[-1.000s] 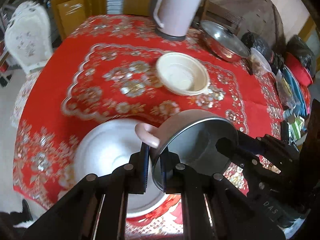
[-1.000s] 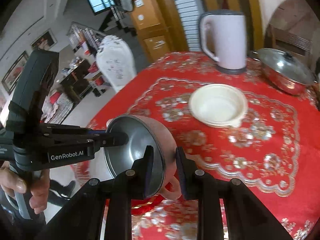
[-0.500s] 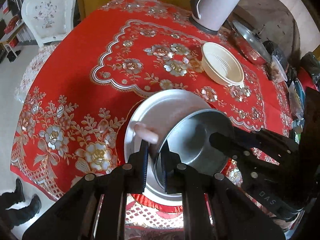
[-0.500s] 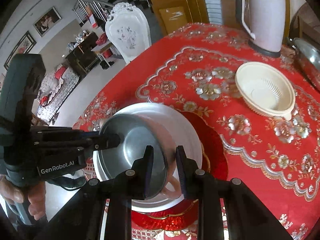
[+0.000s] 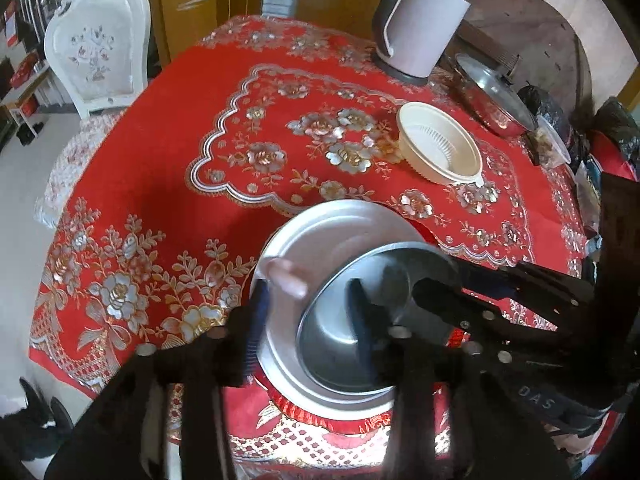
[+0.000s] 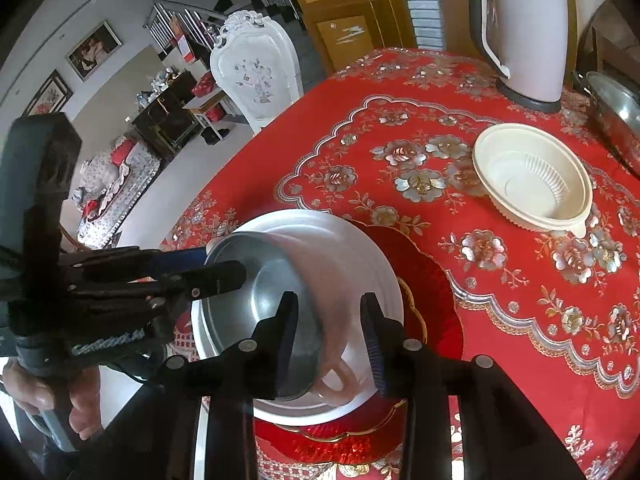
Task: Organize plates and bowls
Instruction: 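Carry the grey bowl and lower it onto the white plate stack, then open both grippers and withdraw them from the grey bowl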
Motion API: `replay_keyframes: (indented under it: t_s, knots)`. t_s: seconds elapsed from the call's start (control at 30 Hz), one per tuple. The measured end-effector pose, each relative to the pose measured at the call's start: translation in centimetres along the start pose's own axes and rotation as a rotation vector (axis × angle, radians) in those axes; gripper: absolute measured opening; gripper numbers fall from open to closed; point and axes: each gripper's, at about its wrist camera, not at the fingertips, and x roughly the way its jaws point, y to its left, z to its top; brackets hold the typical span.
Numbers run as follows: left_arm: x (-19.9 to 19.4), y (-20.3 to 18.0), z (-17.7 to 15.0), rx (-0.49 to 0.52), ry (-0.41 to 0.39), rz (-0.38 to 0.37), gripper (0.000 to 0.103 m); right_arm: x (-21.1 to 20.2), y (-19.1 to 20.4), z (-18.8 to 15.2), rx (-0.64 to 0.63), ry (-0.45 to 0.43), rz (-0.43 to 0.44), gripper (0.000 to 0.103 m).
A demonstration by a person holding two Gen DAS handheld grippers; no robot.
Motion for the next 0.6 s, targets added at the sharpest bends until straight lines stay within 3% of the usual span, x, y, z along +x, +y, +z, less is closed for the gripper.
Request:
replay_keyframes:
  t_s: [0.03,0.27,0.6]
  knots:
    - [-0.2,-0.2,0.0,0.008,-0.020,0.006,0.060,-0.1,-0.1,-0.1,0.005,-0.004,0.003,0.035]
    - [-2.0,-0.8,0.0,0.033,-0.079,0.023,0.060,-0.6,-0.4,-0.4,0.018,-0.011,0.027,0.039]
    - [-3.7,-2.5,-0.5,0.041,-0.114,-0.063,0.061,-4.4,-2.4,-1.8,0.059,-0.087,0.063,0.041]
